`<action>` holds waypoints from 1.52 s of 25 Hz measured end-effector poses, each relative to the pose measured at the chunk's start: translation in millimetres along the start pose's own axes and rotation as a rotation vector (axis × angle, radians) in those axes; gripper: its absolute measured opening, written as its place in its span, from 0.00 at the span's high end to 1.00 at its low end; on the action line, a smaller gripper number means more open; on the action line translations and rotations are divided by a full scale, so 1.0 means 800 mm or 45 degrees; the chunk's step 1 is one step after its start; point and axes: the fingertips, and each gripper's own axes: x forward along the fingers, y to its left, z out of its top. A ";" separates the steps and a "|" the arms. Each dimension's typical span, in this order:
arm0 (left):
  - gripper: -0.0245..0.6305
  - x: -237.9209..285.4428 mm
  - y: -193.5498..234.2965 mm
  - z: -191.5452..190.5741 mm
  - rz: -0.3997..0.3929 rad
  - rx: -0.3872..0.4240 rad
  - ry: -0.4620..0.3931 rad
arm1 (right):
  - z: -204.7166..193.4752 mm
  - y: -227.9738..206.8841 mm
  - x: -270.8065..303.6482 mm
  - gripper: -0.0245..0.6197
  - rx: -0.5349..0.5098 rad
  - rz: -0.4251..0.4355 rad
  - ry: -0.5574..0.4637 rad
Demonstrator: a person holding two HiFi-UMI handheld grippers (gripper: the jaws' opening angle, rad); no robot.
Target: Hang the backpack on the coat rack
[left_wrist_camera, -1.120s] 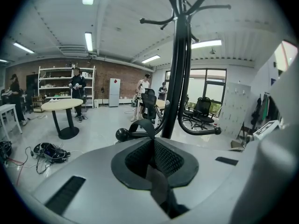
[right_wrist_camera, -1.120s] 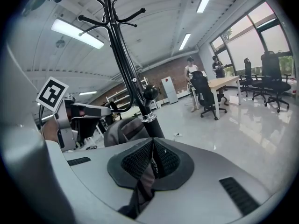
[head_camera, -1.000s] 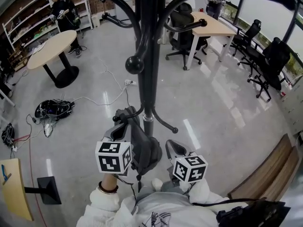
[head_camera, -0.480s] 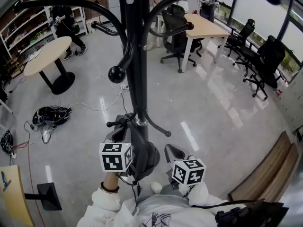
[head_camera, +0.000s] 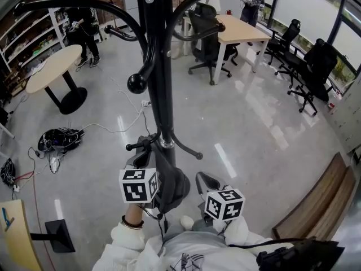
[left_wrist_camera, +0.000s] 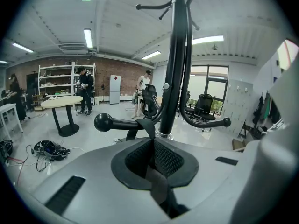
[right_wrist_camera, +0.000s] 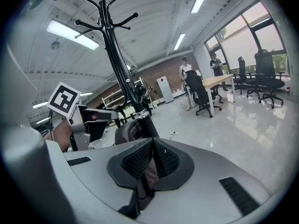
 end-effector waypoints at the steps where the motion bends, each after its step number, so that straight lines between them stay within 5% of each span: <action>1: 0.94 0.001 0.000 -0.001 -0.001 -0.001 0.000 | 0.000 0.001 0.000 0.94 -0.001 0.001 0.001; 20: 0.90 -0.011 0.001 -0.037 0.019 -0.032 -0.064 | -0.016 0.019 -0.017 0.94 0.001 0.018 0.014; 30: 0.80 -0.106 -0.015 -0.033 0.016 -0.093 -0.230 | -0.023 0.059 -0.005 0.94 -0.030 0.098 0.010; 34: 0.94 -0.139 -0.034 -0.050 -0.019 -0.168 -0.314 | -0.033 0.082 0.000 0.94 -0.040 0.161 -0.002; 38: 0.96 -0.137 -0.044 -0.081 -0.046 -0.258 -0.246 | -0.042 0.095 0.000 0.94 -0.083 0.194 0.019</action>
